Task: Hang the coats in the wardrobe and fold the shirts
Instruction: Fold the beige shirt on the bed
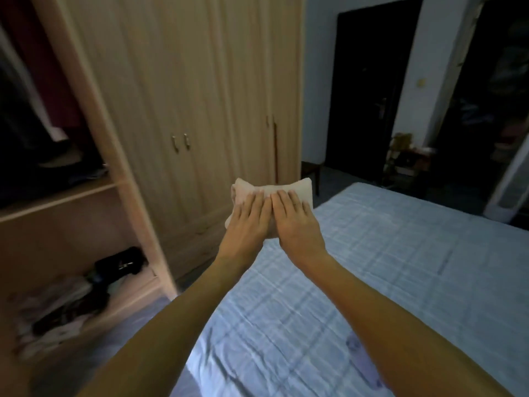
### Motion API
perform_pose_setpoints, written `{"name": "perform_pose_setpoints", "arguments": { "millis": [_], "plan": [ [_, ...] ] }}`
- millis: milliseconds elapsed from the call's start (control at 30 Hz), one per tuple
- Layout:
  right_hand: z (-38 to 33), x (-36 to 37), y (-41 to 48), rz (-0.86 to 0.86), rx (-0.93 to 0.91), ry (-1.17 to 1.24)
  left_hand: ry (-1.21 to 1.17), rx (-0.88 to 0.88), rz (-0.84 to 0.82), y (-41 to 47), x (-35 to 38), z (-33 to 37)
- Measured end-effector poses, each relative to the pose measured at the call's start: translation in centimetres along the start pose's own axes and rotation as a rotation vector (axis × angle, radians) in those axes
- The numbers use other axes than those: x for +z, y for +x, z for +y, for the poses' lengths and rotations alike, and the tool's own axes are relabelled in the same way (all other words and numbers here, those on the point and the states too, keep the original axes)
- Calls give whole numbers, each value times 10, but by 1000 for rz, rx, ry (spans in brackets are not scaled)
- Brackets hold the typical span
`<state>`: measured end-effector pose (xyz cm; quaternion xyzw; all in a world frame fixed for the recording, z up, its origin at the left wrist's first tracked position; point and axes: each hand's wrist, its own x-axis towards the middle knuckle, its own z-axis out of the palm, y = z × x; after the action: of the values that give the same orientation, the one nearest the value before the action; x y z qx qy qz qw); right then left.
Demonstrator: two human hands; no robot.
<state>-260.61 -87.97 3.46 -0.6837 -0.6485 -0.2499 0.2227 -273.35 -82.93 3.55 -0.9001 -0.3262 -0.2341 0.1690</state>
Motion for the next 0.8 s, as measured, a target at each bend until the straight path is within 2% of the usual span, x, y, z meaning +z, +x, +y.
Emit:
{"name": "perform_pose_setpoints", "arguments": {
  "millis": [333,567,800],
  "plan": [
    [-171,0,70,-36,-334,248,146,-337,-26,-91,-86,-133],
    [-282,17,112,-23,-492,344,234,-459,16,-146,-104,-231],
    [-399,47,169,27,-551,382,271,-515,19,-187,-122,-347]
  ]
}}
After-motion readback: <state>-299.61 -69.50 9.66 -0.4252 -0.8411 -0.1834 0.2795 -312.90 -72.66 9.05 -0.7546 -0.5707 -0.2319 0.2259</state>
